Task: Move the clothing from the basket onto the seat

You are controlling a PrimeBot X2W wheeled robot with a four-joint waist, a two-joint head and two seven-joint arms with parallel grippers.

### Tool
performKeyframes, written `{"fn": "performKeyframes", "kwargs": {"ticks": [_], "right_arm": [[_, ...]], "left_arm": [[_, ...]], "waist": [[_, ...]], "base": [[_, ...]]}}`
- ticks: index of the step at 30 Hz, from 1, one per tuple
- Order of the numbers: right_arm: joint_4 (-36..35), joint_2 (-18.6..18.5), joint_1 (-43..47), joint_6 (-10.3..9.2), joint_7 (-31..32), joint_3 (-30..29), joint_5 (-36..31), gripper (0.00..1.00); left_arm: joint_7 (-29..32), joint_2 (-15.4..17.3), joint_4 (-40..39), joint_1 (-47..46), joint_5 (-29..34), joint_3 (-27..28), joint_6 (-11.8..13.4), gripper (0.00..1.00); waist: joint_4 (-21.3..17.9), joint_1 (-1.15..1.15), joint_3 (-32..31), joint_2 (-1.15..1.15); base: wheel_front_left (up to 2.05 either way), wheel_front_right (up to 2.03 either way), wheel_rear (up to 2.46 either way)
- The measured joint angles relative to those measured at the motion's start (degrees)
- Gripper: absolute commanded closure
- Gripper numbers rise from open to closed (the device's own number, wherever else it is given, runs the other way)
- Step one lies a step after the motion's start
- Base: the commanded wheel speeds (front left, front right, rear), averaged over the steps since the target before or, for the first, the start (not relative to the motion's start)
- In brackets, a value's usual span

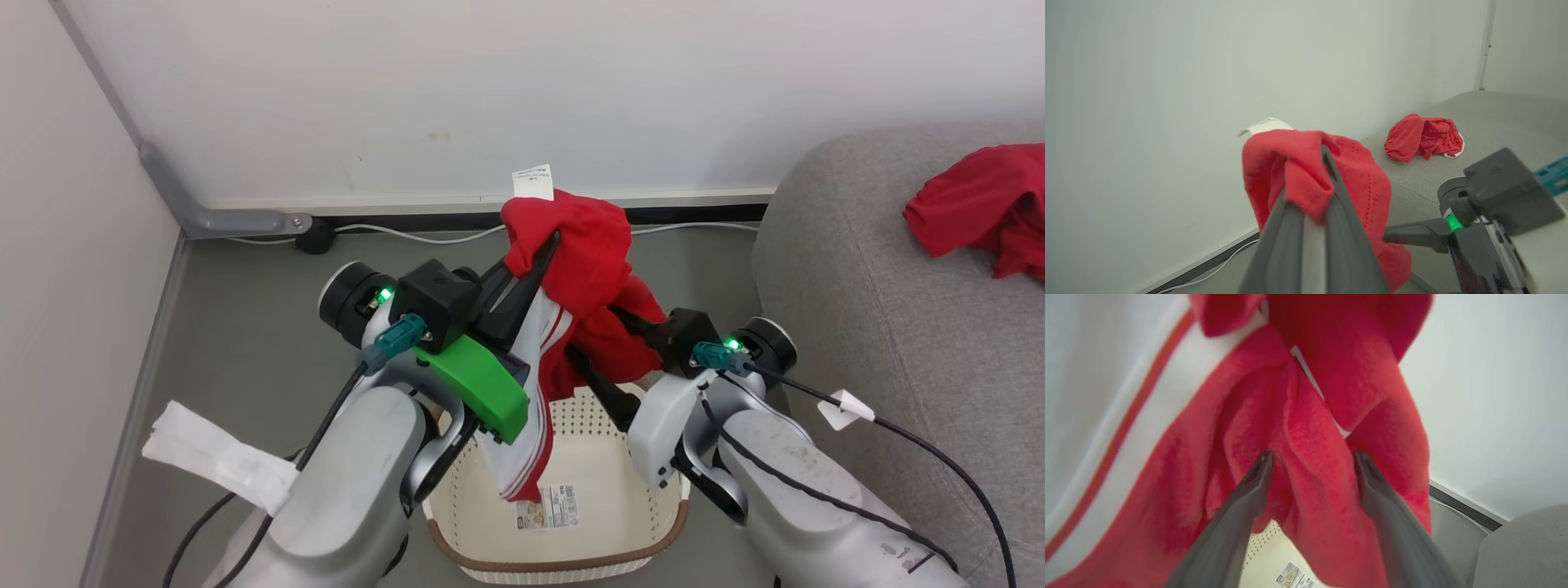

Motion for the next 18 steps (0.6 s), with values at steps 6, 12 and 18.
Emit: {"fn": "performKeyframes", "kwargs": {"ticks": [6,12,18], "right_arm": [[-0.1,-0.1,-1.3,0.02,0.0,4.2,3.1,1.00],[-0.2,-0.1,-2.5,0.05,-0.7,5.7,5.4,1.00],[0.5,-0.1,-3.5,0.05,-1.9,4.3,6.1,1.00]], "left_arm": [[1.0,0.0,-1.6,0.6,-0.5,-0.6,0.0,1.00],[1.8,0.0,-2.4,2.0,-0.7,0.4,1.1,1.00],[1.7,0.0,-2.5,3.6,-1.8,2.7,2.8,0.45]], "waist": [[0.1,0.00,0.2,0.00],[-0.5,0.00,0.7,0.00],[-1.9,0.00,1.3,0.00]], "base": [[0.00,0.00,0.00],[0.00,0.00,0.00],[0.00,0.00,0.00]]}}
